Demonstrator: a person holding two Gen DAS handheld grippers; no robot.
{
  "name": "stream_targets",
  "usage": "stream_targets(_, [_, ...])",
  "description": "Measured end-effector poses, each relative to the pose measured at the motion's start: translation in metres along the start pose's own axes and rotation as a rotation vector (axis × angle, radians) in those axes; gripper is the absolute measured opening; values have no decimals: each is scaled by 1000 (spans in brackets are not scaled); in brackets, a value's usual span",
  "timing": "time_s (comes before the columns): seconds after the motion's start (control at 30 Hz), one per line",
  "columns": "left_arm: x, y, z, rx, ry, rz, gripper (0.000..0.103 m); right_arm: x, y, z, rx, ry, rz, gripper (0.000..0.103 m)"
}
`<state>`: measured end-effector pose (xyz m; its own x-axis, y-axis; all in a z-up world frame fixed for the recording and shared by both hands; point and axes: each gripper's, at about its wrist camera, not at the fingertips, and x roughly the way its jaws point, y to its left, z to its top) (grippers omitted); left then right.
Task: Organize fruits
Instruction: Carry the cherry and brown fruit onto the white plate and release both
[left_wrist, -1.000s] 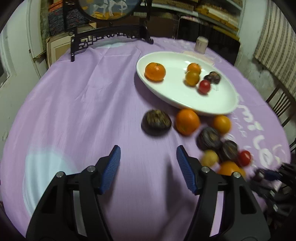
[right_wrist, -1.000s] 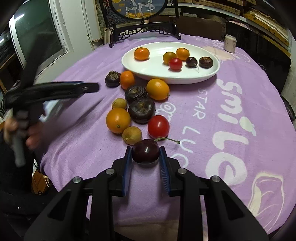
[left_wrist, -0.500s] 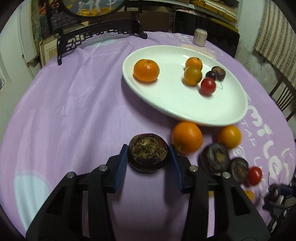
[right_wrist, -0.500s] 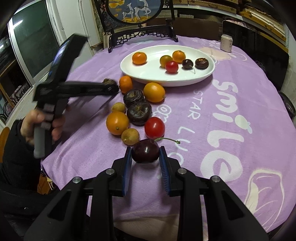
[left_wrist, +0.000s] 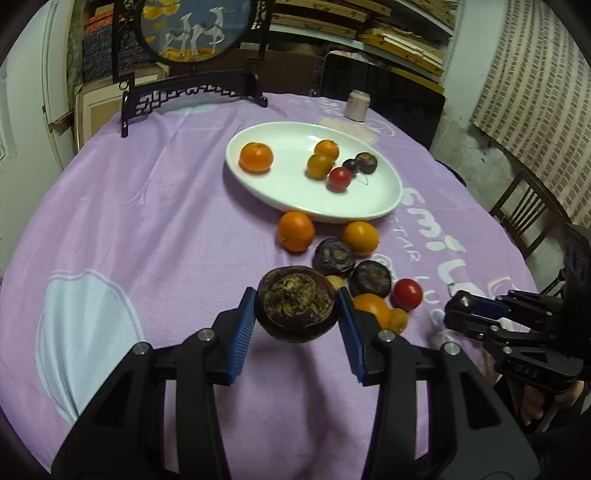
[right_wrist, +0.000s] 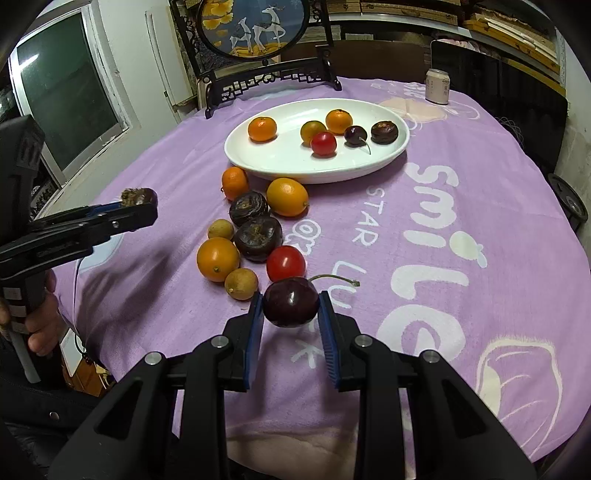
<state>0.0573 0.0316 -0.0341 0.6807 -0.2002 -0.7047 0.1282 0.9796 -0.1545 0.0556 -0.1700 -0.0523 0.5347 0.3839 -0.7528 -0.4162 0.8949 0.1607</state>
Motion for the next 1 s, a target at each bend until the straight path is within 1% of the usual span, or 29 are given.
stream_targets(0.13, [-8,-4,8,16,-23,2,44,-2,1,6,-9,-10,-6,30])
stream_targets(0.23, [-9,-5,21,27,-41,17,44,-4,1,17,-19,-32,-14,30])
stream_targets(0.33, [-6,-5,37,35,-55,32,44,-6,-1,37,-34,-72,-21,30])
stream_targets(0.4, [2,-5,54,41,-64,49,44,-2,-4,57,-39,-89,-20,30])
stream_targets(0.43, [8,-4,64,41,-63,60,44,1,-7,66,-39,-94,-22,30])
stream_targets(0.57, [42,-8,112,52,-63,97,45,25,-17,124,-50,-97,-49,30])
stream_targets(0.67, [78,-8,151,31,-29,109,45,50,-25,166,-59,-81,-94,30])
stream_targets(0.7, [95,-6,165,9,-15,118,45,60,-29,179,-52,-73,-105,30])
stream_targets(0.73, [105,-4,172,-2,-9,125,45,69,-35,189,-41,-69,-115,30])
stream_targets(0.8, [126,4,185,-51,9,125,45,85,-45,200,-8,-78,-147,30])
stream_targets(0.83, [133,8,186,-72,14,116,45,91,-50,200,11,-84,-143,30])
stream_targets(0.87, [138,10,186,-86,17,107,45,96,-55,198,36,-92,-113,30])
stream_targets(0.9, [143,12,184,-87,16,101,45,100,-57,197,42,-91,-101,30])
stream_targets(1.0, [153,12,181,-72,38,104,45,113,-58,196,20,-54,-124,30])
